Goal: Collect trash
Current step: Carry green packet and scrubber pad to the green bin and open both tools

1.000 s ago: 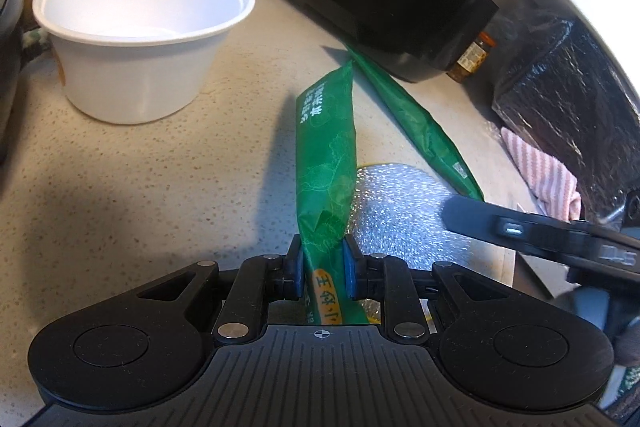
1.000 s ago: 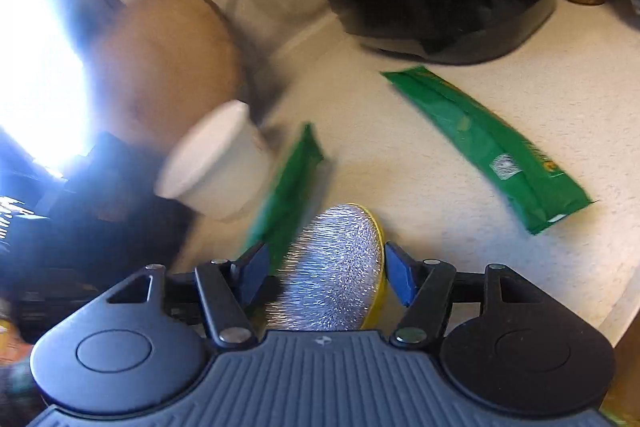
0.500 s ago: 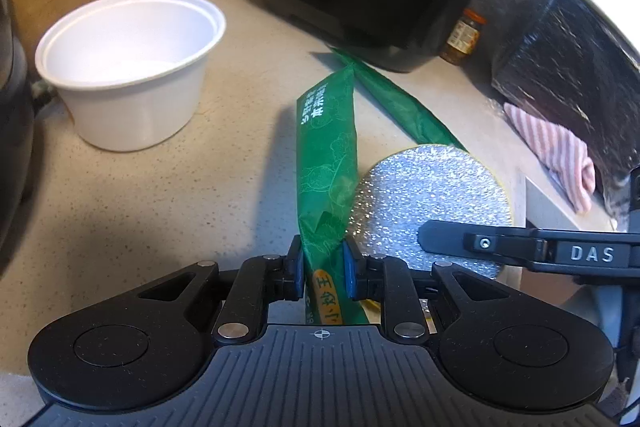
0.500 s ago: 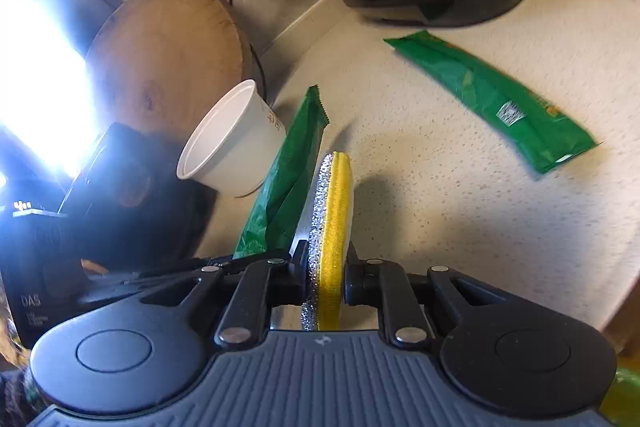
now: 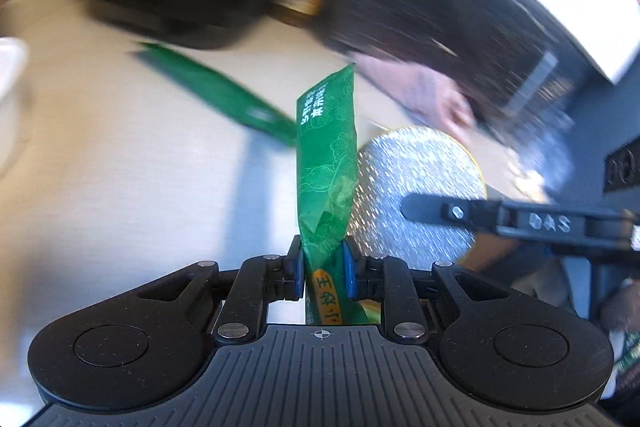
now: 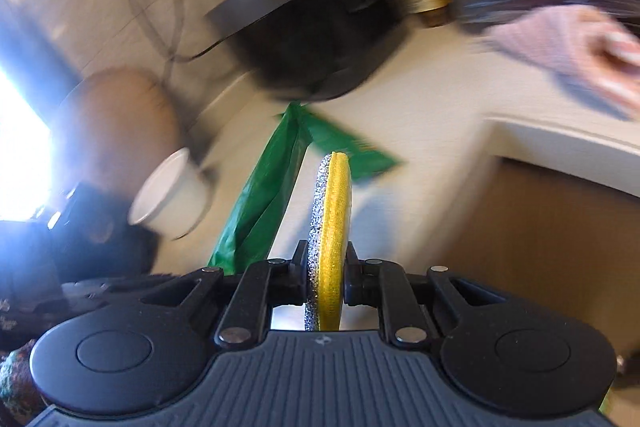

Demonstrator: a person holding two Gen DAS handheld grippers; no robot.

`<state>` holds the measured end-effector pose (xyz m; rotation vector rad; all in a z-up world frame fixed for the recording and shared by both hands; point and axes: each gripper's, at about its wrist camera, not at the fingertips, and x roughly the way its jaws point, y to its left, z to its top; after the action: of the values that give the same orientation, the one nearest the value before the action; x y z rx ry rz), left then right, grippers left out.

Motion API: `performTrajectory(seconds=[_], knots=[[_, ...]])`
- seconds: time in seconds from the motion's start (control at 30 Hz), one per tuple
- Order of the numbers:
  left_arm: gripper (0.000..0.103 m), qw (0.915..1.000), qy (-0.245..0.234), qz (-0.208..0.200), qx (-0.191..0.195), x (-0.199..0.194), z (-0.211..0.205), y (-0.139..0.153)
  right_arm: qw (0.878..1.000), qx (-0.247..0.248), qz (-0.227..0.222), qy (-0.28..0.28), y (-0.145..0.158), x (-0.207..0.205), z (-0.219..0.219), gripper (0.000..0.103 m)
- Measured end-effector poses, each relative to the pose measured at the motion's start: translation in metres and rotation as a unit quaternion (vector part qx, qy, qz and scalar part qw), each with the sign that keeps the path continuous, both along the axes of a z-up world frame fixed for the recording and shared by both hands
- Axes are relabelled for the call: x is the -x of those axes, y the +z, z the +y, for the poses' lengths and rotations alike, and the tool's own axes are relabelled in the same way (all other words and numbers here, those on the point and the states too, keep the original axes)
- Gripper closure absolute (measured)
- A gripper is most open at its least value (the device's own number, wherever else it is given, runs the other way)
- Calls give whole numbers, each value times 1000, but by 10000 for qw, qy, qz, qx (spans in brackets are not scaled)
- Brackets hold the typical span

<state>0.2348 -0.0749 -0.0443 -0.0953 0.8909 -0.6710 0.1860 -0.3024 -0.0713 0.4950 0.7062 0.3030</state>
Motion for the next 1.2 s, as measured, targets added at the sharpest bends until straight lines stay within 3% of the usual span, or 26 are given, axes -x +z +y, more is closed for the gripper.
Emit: performTrajectory(seconds=[0.2,0.37,0.47,0.7,0.8,0.9,0.97,1.03,1.2], knots=[[80,9914,-1260,362,-25,20,-67,-25,9911,263,463,-1217,-24,41,-54,88],[80,9763,-2044,651,-285,41,-112,-55,9747,591,971,-1927,-55,81,-86,88],[80,9633,-2488,723,-699,53,-133,-76,9640,593,1300,-2241,-76,104,-105,88],[80,9340,-2881,1421,-1565,66,-157,-142,9418,370,2035,-2652,-127,141,-124,88],[79,9262,-2901,1585,-1815,65,-164,-161,9358,306,2267,-2682,-146,144,-123,88],[72,9259,-2710,1939,-1781,57,-162,-182,9332,285,2421,-2642,-162,145,-121,88],[66,9308,-2399,2122,-1764,49,-159,-196,9316,243,2527,-2600,-173,145,-120,88],[67,9356,-2116,2228,-1739,42,-158,-205,9295,212,2649,-2557,-184,142,-119,88],[67,9529,-1731,2124,-1298,30,-153,-195,9262,104,2863,-2449,-206,137,-116,88]])
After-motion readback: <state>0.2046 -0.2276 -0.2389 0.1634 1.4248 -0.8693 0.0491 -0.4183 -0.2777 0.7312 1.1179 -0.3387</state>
